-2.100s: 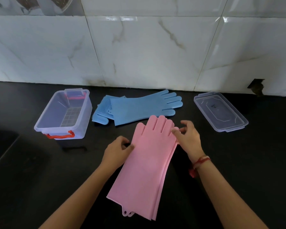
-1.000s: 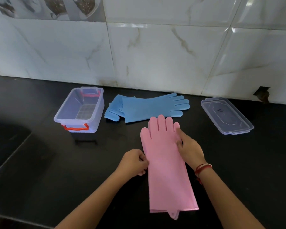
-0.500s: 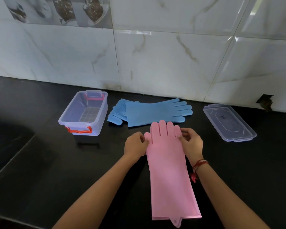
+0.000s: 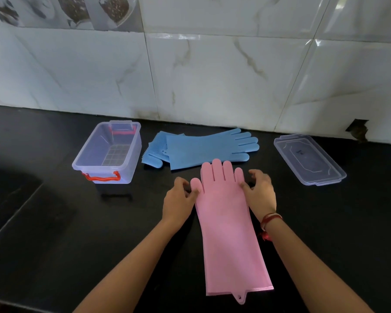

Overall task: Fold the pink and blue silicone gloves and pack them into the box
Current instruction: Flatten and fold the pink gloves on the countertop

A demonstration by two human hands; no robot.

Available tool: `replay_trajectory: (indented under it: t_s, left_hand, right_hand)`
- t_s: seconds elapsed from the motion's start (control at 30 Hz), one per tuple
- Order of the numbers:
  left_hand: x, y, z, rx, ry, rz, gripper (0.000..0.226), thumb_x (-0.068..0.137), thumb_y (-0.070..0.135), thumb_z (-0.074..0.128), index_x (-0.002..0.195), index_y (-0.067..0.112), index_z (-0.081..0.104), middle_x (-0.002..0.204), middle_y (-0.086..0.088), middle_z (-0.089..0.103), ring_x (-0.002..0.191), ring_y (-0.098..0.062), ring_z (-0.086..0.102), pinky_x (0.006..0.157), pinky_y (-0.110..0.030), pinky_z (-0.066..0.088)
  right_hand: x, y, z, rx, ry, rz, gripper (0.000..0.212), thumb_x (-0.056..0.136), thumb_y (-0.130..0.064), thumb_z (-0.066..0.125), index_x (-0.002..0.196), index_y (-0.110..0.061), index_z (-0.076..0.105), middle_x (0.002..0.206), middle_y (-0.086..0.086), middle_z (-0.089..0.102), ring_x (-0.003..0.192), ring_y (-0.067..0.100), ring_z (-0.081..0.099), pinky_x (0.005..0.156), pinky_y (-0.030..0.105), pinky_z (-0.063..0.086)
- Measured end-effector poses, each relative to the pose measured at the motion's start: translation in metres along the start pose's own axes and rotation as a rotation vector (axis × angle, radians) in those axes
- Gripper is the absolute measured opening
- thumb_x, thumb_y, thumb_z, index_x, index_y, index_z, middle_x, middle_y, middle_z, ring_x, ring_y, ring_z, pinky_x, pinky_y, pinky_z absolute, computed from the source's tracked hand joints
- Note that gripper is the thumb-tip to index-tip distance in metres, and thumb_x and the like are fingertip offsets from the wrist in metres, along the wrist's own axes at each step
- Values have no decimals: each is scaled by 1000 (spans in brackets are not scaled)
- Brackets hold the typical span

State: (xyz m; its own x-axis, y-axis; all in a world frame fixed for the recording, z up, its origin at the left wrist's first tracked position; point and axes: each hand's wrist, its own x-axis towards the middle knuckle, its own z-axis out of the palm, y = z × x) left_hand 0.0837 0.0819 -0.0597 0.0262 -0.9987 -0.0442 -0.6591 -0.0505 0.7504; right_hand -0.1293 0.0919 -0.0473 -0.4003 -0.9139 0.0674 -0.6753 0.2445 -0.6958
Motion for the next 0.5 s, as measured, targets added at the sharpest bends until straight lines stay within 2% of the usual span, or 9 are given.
replay_trajectory:
  t_s: [0.1, 0.17, 0.23, 0.3, 0.33, 0.4, 0.47, 0.5]
  left_hand:
    - [-12, 1, -12, 19, 98, 214, 35, 87, 29, 65, 116, 22, 45, 93, 4, 58, 76, -6, 56, 68, -19, 47]
    - [-31, -2, -18, 76, 92, 478, 34, 87, 24, 62, 117, 23, 47, 110, 0, 57, 91, -6, 56, 83, -24, 50]
    - [-53, -7, -21, 158, -40, 716, 35, 90, 26, 52, 124, 24, 46, 125, 0, 54, 110, -9, 52, 98, -26, 41]
    - [-69, -14, -23, 266, -241, 872, 39, 93, 28, 45, 132, 27, 42, 136, 2, 49, 124, -10, 45, 105, -24, 30]
    - [-74, -17, -23, 330, -334, 912, 41, 95, 28, 44, 135, 28, 40, 142, 2, 45, 130, -11, 41, 109, -24, 24]
    - [-78, -26, -22, 454, -488, 920, 45, 98, 31, 39, 143, 29, 33, 153, 2, 32, 141, -11, 22, 113, -25, 9]
    - [-79, -33, -22, 567, -580, 883, 50, 100, 39, 30, 149, 30, 21, 158, 6, 15, 142, -5, 1, 113, -26, -6]
    - [-79, -36, -23, 611, -601, 865, 52, 100, 42, 25, 150, 30, 14, 158, 8, 8, 142, -3, -5, 113, -26, -10]
  right_hand:
    - [-16, 0, -19, 29, 9, -147, 39, 87, -20, 63, 125, -19, 53, 130, 4, 49, 101, 14, 56, 83, 28, 52]
    - [-37, 9, -35, 0, -57, -364, 28, 88, -16, 59, 115, -19, 61, 120, 2, 59, 101, 8, 56, 88, 28, 52]
    - [-64, 22, -50, -100, -236, -585, 27, 87, -21, 54, 112, -21, 64, 117, -1, 64, 108, 3, 53, 97, 28, 47]
    - [-85, 36, -59, -280, -443, -790, 32, 86, -20, 59, 118, -26, 63, 127, -5, 60, 119, 1, 47, 104, 25, 39]
    - [-92, 42, -61, -365, -527, -862, 39, 85, -18, 63, 123, -28, 60, 134, -8, 55, 125, 1, 41, 108, 24, 33]
    - [-101, 54, -64, -443, -636, -870, 51, 88, -19, 62, 136, -32, 48, 144, -16, 36, 134, 1, 24, 113, 21, 14]
    - [-106, 63, -68, -454, -661, -840, 55, 94, -22, 53, 143, -35, 31, 147, -20, 22, 138, -1, 13, 113, 18, 3]
    - [-107, 67, -68, -464, -670, -827, 55, 97, -24, 48, 143, -37, 21, 148, -21, 17, 139, -3, 8, 112, 15, -1]
